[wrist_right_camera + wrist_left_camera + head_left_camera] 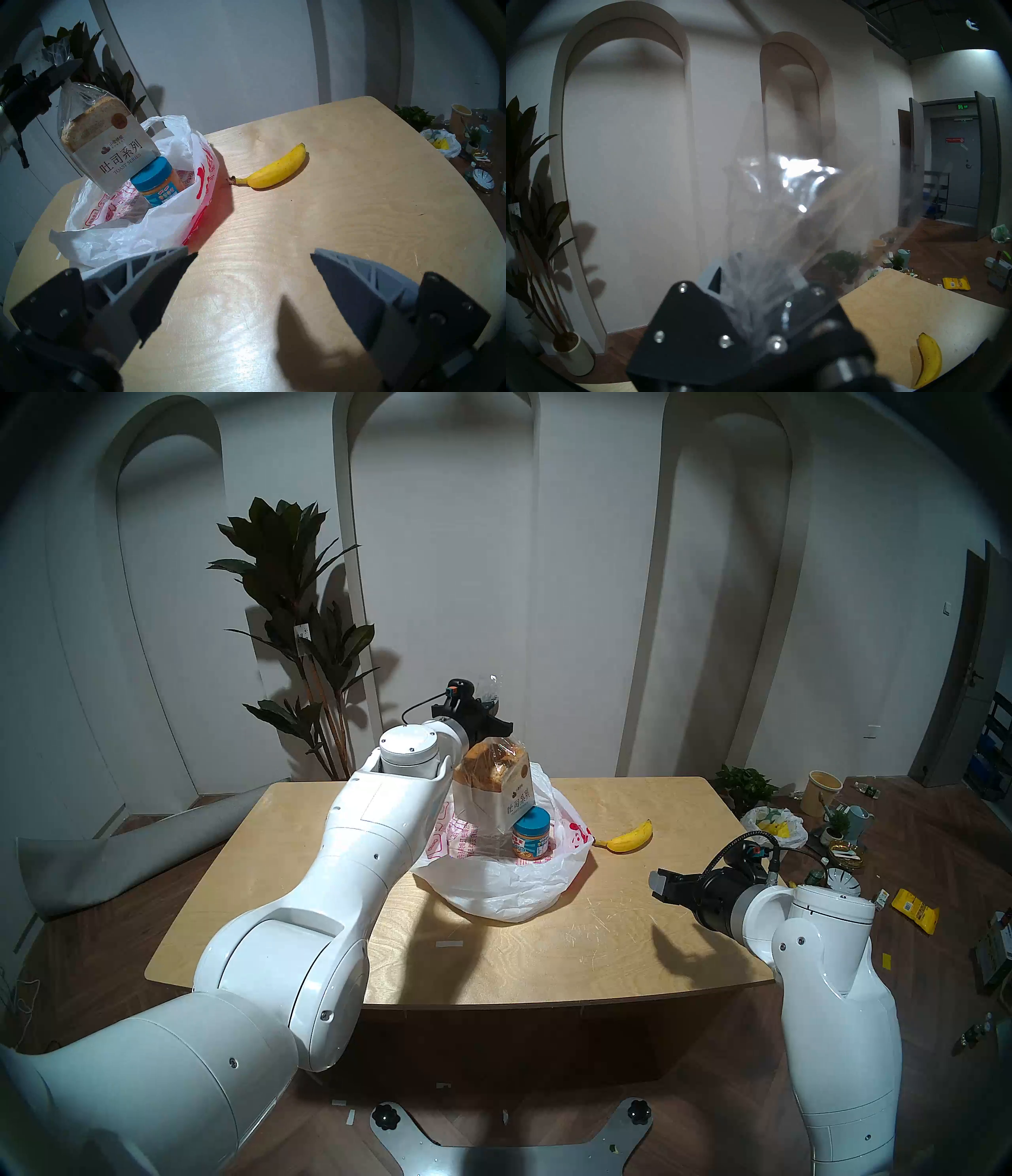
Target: Bag the groceries: heavy items first, fragile items on top
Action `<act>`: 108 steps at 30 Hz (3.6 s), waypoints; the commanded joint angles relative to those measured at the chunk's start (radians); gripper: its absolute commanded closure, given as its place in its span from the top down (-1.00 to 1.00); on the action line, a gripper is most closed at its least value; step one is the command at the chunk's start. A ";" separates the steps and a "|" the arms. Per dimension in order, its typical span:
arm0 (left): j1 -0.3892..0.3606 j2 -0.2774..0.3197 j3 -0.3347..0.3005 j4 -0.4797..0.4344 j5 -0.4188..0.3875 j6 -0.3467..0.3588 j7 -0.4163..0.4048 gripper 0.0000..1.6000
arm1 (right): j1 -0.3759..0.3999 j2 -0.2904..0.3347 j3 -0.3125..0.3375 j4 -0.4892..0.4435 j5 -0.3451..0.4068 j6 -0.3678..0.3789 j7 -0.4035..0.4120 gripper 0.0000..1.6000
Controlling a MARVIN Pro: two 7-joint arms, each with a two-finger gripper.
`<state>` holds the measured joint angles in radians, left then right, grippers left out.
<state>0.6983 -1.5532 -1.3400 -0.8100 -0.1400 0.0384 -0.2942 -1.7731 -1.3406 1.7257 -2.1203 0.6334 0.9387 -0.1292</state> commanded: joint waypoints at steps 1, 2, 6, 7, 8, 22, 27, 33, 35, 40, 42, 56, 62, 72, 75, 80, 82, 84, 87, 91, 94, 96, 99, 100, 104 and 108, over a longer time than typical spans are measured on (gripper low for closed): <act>-0.110 -0.024 -0.008 0.028 0.003 -0.039 -0.015 -1.00 | 0.004 -0.004 -0.001 -0.021 0.000 -0.009 0.002 1.00; -0.115 -0.026 -0.009 0.038 0.005 -0.042 -0.018 -1.00 | 0.004 -0.004 -0.001 -0.021 0.000 -0.009 0.003 1.00; -0.138 -0.031 -0.011 0.091 0.012 -0.059 -0.030 -1.00 | 0.003 -0.004 -0.001 -0.021 -0.001 -0.010 0.004 1.00; -0.139 -0.031 -0.012 0.100 0.014 -0.062 -0.031 -1.00 | 0.003 -0.004 -0.001 -0.021 -0.001 -0.010 0.004 1.00; -0.160 -0.032 -0.011 0.134 0.015 -0.068 -0.036 -1.00 | 0.003 -0.004 -0.001 -0.021 -0.002 -0.010 0.005 1.00; -0.222 -0.014 -0.034 0.203 0.044 -0.082 -0.072 -1.00 | 0.004 -0.005 0.000 -0.019 -0.006 -0.009 0.010 1.00; -0.247 -0.009 -0.038 0.277 0.053 -0.106 -0.090 -1.00 | 0.004 -0.007 0.001 -0.020 -0.008 -0.010 0.012 1.00; -0.264 -0.004 -0.045 0.366 0.056 -0.148 -0.111 -1.00 | 0.003 -0.009 0.001 -0.021 -0.010 -0.011 0.013 1.00; -0.269 -0.003 -0.048 0.381 0.057 -0.156 -0.115 -1.00 | 0.003 -0.010 0.002 -0.021 -0.011 -0.011 0.013 1.00; -0.282 0.000 -0.054 0.401 0.056 -0.168 -0.125 -1.00 | 0.004 -0.011 0.002 -0.020 -0.014 -0.010 0.015 1.00; -0.286 0.000 -0.056 0.404 0.055 -0.174 -0.129 -1.00 | 0.004 -0.012 0.002 -0.020 -0.014 -0.010 0.016 1.00; -0.238 -0.049 -0.056 0.444 0.049 -0.303 -0.155 -1.00 | 0.000 -0.018 0.004 -0.025 -0.023 -0.014 0.019 1.00; -0.179 -0.056 -0.058 0.440 0.043 -0.358 -0.171 -1.00 | -0.002 -0.020 0.004 -0.027 -0.026 -0.016 0.020 1.00; -0.047 -0.041 -0.053 0.318 0.046 -0.357 -0.196 -1.00 | -0.002 -0.023 0.005 -0.027 -0.031 -0.016 0.024 1.00; -0.040 -0.036 -0.031 0.290 0.073 -0.335 -0.187 -0.84 | -0.001 -0.024 0.006 -0.027 -0.032 -0.015 0.025 1.00; -0.037 -0.012 -0.026 0.215 0.087 -0.344 -0.173 1.00 | 0.001 -0.025 0.006 -0.024 -0.034 -0.013 0.027 1.00; -0.044 -0.005 -0.035 0.200 0.082 -0.352 -0.169 1.00 | 0.001 -0.025 0.006 -0.023 -0.034 -0.012 0.028 1.00; -0.068 0.014 -0.051 0.170 0.075 -0.364 -0.163 1.00 | 0.003 -0.025 0.007 -0.021 -0.035 -0.012 0.029 1.00; -0.105 0.040 -0.075 0.132 0.070 -0.386 -0.155 1.00 | 0.004 -0.025 0.007 -0.018 -0.035 -0.011 0.030 1.00; -0.136 0.081 -0.111 0.084 0.063 -0.414 -0.144 1.00 | 0.042 -0.012 0.018 -0.023 -0.039 -0.022 0.035 1.00; -0.147 0.117 -0.144 0.048 0.054 -0.429 -0.130 1.00 | 0.081 0.005 0.037 -0.025 -0.046 -0.028 0.036 1.00; -0.147 0.142 -0.167 0.023 0.048 -0.435 -0.120 1.00 | 0.106 0.021 0.052 -0.024 -0.052 -0.032 0.035 1.00; -0.142 0.171 -0.200 0.002 0.041 -0.444 -0.104 1.00 | 0.132 0.048 0.077 -0.016 -0.065 -0.037 0.035 1.00; -0.134 0.186 -0.212 -0.018 0.038 -0.446 -0.100 1.00 | 0.149 0.057 0.084 -0.008 -0.069 -0.037 0.035 1.00; -0.109 0.219 -0.252 -0.045 0.029 -0.453 -0.084 1.00 | 0.176 0.092 0.107 0.022 -0.090 -0.039 0.036 1.00; -0.079 0.234 -0.279 -0.060 0.023 -0.455 -0.074 1.00 | 0.207 0.128 0.120 0.055 -0.108 -0.042 0.042 1.00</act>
<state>0.6071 -1.3762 -1.5774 -0.8164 -0.1073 -0.3985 -0.3844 -1.6472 -1.2847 1.8178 -2.0920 0.5495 0.9123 -0.0904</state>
